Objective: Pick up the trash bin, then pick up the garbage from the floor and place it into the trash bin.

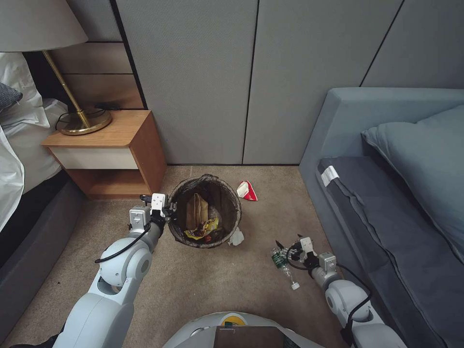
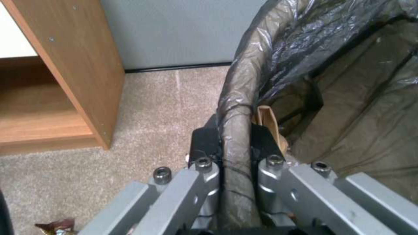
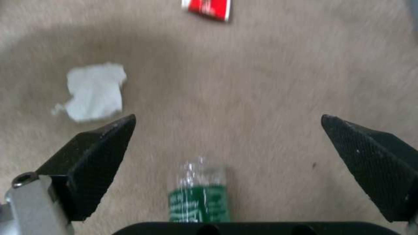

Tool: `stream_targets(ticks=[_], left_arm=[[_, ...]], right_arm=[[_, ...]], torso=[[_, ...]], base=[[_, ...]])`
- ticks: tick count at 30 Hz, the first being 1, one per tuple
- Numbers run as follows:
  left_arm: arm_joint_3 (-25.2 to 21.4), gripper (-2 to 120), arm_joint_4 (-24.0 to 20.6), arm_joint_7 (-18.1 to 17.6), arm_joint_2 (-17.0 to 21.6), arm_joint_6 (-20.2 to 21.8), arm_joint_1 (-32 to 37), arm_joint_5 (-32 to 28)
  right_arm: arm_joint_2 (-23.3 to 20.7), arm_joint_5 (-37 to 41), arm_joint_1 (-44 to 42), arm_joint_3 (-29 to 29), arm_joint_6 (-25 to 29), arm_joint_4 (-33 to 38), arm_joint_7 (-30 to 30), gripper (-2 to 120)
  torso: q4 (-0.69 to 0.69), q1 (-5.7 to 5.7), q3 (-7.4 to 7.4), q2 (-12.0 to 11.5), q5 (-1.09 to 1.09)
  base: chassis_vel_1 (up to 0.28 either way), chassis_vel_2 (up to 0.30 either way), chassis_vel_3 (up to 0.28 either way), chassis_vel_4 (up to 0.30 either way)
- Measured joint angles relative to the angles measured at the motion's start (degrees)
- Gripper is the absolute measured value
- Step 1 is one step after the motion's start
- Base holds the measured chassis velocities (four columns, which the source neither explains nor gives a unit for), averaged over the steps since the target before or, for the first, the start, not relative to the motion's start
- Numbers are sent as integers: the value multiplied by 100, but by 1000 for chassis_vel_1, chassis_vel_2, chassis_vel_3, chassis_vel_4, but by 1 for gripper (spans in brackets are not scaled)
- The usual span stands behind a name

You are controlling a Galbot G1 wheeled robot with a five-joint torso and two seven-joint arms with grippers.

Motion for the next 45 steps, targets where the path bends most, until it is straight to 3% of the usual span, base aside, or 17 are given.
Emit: stream_targets(ticks=[6, 15, 35, 41, 45], left_arm=[[-2, 5, -23, 7, -12, -5, 58, 10], [-31, 5, -82, 8, -7, -5, 77, 17], [-63, 5, -41, 0, -25, -19, 87, 30], [-52, 5, -7, -4, -24, -21, 55, 30], [-44, 5, 17, -6, -24, -21, 31, 29]], right_arm=[[190, 36, 432, -265, -239, -852, -24, 100], [206, 393, 582, -414, -612, -1224, -74, 100], [400, 159, 951, -625, -357, -1990, -33, 100], [425, 118, 1025, -631, -270, -2163, -23, 85], [417, 111, 1006, -615, -252, -2141, -9, 68]], torso=[[1, 0, 0, 0, 1], [0, 0, 0, 0, 0], [1, 0, 0, 0, -1], [-2, 0, -1, 0, -5], [-1, 0, -1, 0, -4]], base=[[0, 0, 0, 0], [0, 0, 0, 0], [0, 0, 0, 0], [0, 0, 0, 0], [0, 0, 0, 0]])
